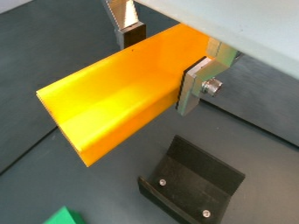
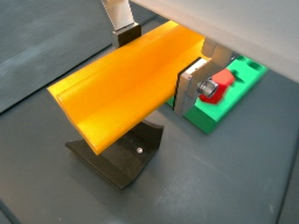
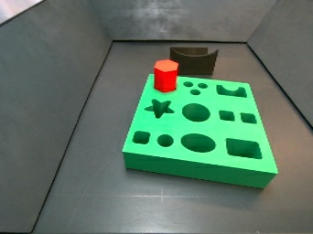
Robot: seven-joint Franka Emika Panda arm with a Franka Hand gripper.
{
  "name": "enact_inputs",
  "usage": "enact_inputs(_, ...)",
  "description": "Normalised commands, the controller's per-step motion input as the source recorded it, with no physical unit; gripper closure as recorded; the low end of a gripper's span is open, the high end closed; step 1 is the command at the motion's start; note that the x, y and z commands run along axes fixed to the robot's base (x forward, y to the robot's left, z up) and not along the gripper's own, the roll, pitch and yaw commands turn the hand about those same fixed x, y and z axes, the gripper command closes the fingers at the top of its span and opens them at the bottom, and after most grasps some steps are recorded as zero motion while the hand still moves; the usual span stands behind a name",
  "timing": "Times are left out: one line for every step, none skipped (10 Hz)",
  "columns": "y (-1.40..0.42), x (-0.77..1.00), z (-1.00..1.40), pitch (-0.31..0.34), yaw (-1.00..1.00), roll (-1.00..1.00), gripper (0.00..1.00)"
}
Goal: Pick up the star object. Move up. Place the star object on the fixture. Regrasp the star object. Move to above the board. Insert the star object.
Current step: Place the star object on the fixture.
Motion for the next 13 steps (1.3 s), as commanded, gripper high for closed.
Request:
enact_inputs(-0.01, 0.74, 0.02, 0.268, 0.41, -0.11, 1.00)
enact_inputs(0.00, 0.69, 0.02, 0.248, 0.30, -0.09, 1.00)
enact_inputs(0.00, 0.58, 0.01, 0.209, 0.16, -0.06, 1.00)
enact_inputs(0.00, 0.50, 0.01, 0.193, 0.11, -0.06, 1.00)
enact_inputs(0.00, 0.39, 0.01, 0.176, 0.07, -0.05, 1.00)
enact_inputs(-0.25, 0.51, -0.49, -0.158, 0.00, -1.00, 1.00)
enact_inputs(-0.21, 0.42, -0.47, -0.161, -0.01, -1.00, 1.00)
enact_inputs(-0.09, 0.35, -0.32, -0.168, -0.02, -1.00, 1.00)
enact_inputs(-0.01, 0.22, -0.12, -0.151, -0.01, -1.00, 1.00)
enact_inputs(0.00, 0.14, -0.08, -0.138, -0.01, -1.00, 1.00)
enact_inputs(0.02, 0.06, -0.04, -0.107, 0.00, -1.00, 1.00)
enact_inputs(0.03, 0.06, -0.03, -0.087, 0.01, -1.00, 1.00)
enact_inputs(0.03, 0.06, -0.03, -0.050, 0.01, -0.91, 1.00)
